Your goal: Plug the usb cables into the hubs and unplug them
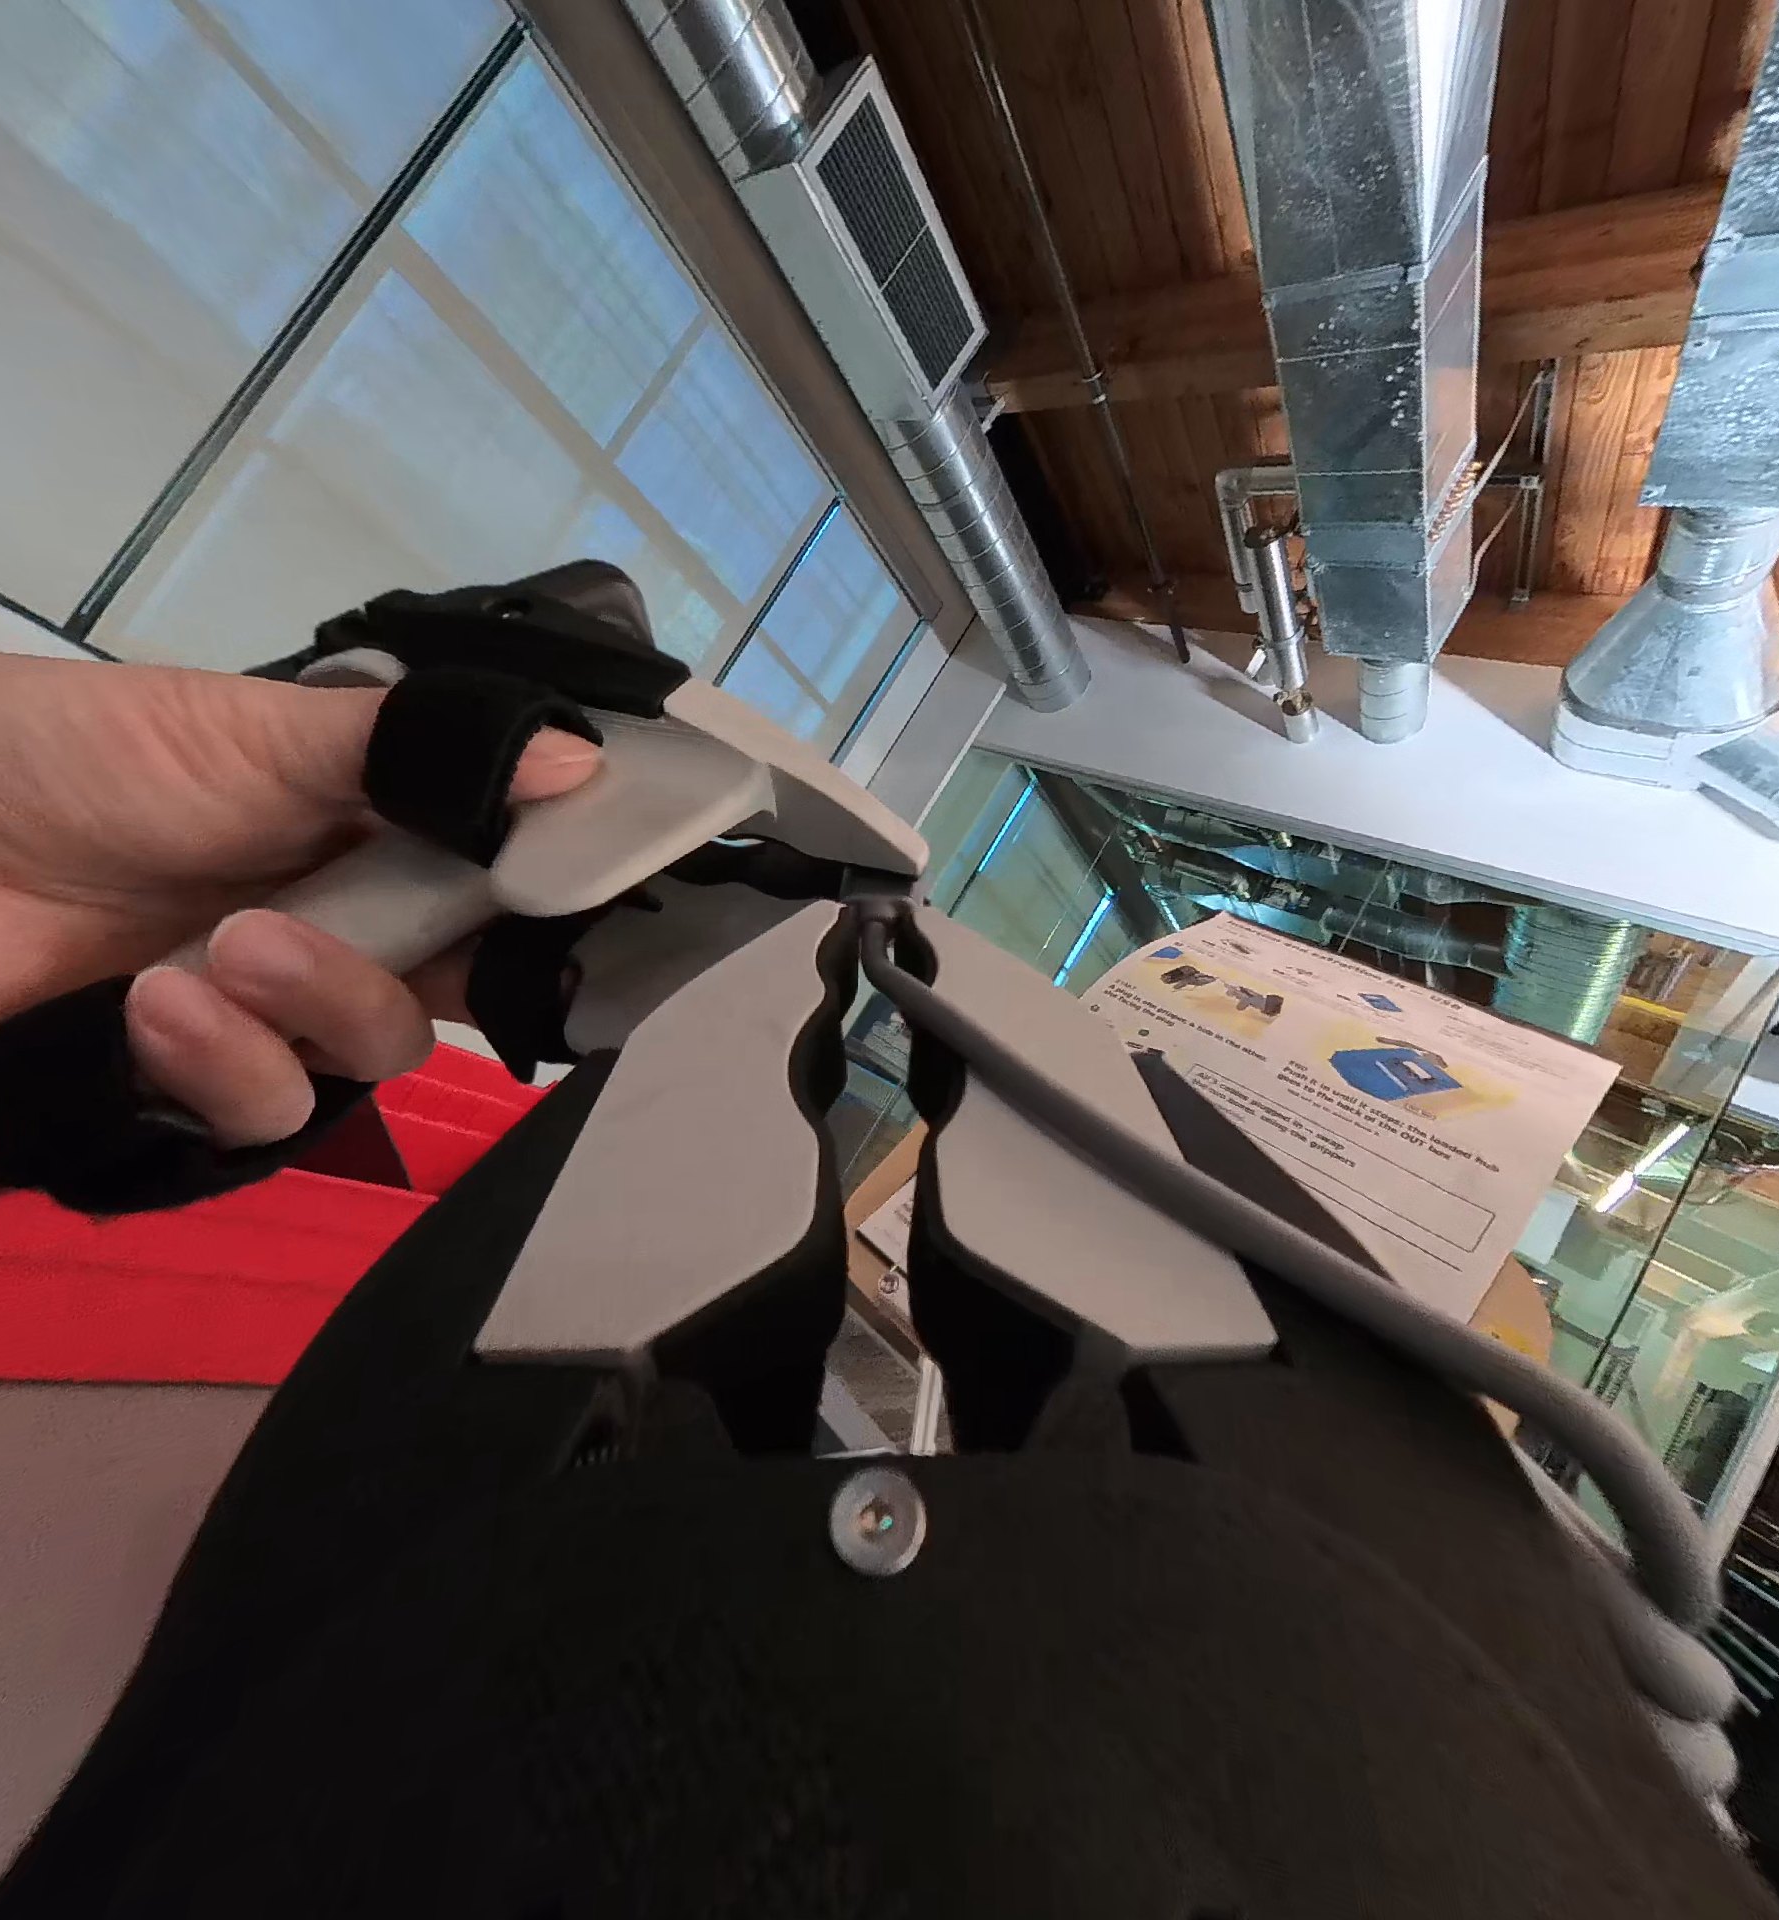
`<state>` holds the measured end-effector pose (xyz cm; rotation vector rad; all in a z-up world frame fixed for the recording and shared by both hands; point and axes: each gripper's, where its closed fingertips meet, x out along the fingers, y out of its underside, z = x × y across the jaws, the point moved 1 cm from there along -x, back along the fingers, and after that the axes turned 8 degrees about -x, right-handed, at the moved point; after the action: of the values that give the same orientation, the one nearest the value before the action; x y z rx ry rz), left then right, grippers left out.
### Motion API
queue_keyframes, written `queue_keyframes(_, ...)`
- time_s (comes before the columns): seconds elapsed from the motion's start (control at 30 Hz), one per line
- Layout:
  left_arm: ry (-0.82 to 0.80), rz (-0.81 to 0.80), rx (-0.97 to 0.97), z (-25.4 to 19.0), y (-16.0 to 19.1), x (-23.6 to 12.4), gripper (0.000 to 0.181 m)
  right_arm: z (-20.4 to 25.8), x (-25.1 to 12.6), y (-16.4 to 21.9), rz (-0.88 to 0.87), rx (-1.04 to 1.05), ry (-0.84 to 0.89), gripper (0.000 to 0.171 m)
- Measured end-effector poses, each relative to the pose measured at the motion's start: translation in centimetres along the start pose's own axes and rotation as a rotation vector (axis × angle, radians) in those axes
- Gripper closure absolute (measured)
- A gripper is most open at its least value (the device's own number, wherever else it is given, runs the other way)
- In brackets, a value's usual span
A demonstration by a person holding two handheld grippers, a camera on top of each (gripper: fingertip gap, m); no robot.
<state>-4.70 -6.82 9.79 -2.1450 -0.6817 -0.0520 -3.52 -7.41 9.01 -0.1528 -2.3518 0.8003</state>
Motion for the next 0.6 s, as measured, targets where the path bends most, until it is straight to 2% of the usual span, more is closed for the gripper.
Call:
queue_keyframes(0.1, 0.027, 0.040, -0.007, -0.1, -0.3, -0.2, 0.168, -0.2, -0.1, -0.2, -0.010, 0.015, -0.025, 0.164)
queue_keyframes(0.23, 0.034, 0.008, 0.035, 0.2, -2.2, -1.2, 0.154, -0.9, -0.3, -0.4, -0.029, 0.079, -0.059, 0.164)
queue_keyframes(0.33, 0.111, 0.036, 0.040, -0.4, -2.7, -1.5, 0.147, -0.9, -0.3, -0.7, -0.057, 0.135, -0.117, 0.164)
queue_keyframes(0.43, 0.138, 0.168, -0.016, -0.1, -1.2, -1.2, 0.141, -0.4, -0.4, -0.7, -0.061, 0.119, -0.170, 0.164)
queue_keyframes(0.5, 0.146, 0.222, -0.039, 0.0, -0.3, -0.9, 0.150, 0.0, -0.4, -0.6, -0.059, 0.085, -0.203, 0.164)
queue_keyframes(0.53, 0.170, 0.218, -0.042, -0.2, -0.2, -0.9, 0.170, 0.0, -0.4, -0.5, -0.057, 0.074, -0.204, 0.164)
queue_keyframes(0.6, 0.154, 0.200, -0.050, 0.1, -0.2, -0.7, 0.173, -0.2, -0.4, -0.2, -0.045, 0.063, -0.200, 0.164)
